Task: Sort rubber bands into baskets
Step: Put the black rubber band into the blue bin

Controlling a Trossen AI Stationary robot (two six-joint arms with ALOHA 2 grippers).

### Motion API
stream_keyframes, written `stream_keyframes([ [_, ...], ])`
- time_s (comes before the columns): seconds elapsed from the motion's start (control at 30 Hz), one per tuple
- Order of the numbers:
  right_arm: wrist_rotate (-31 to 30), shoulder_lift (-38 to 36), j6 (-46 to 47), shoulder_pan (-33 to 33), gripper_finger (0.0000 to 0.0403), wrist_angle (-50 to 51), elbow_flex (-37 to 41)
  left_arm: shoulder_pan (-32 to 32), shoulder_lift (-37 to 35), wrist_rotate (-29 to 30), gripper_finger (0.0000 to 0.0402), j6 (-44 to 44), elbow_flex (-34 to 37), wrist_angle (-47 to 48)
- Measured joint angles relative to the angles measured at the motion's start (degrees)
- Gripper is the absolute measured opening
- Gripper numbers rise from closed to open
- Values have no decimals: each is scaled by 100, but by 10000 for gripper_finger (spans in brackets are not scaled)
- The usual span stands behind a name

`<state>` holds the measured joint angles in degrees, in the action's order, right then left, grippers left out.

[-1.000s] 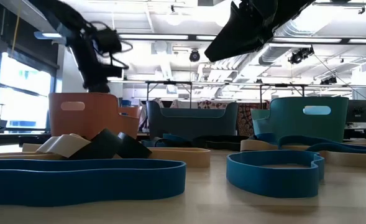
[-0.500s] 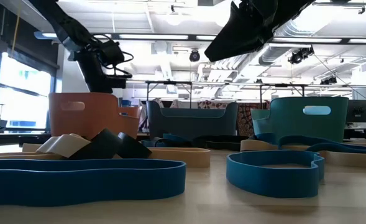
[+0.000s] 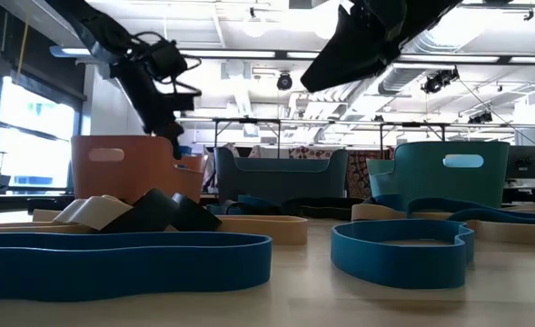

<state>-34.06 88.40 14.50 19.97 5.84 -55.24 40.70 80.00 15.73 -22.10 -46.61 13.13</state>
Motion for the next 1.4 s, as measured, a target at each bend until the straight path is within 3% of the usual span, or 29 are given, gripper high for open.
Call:
stream_keyframes([
  [0.2, 0, 0, 55, 0, 171, 172, 0, -490, -382, -9, 72, 484, 0, -16],
  [0.53, 0, 2, 406, 5, 171, 416, 6, -1918, -1157, -20, 13, 1234, 264, -203],
  [0.73, 98, 4, 457, -59, 171, -627, 654, -2722, -1717, 0, 1, 1995, 1079, -961],
  [0.9, 319, 4, 457, -207, 154, -1866, 1283, -3486, -2153, 2, 1, 2479, 1460, -982],
  [1.07, 318, 4, 454, -236, 123, -2155, 1488, -4260, -2362, 22, 1, 2935, 1582, -833],
  [1.4, 299, 4, 212, -225, 113, -2274, 1488, -5728, -2329, 1664, 0, 3786, 1582, 210],
])
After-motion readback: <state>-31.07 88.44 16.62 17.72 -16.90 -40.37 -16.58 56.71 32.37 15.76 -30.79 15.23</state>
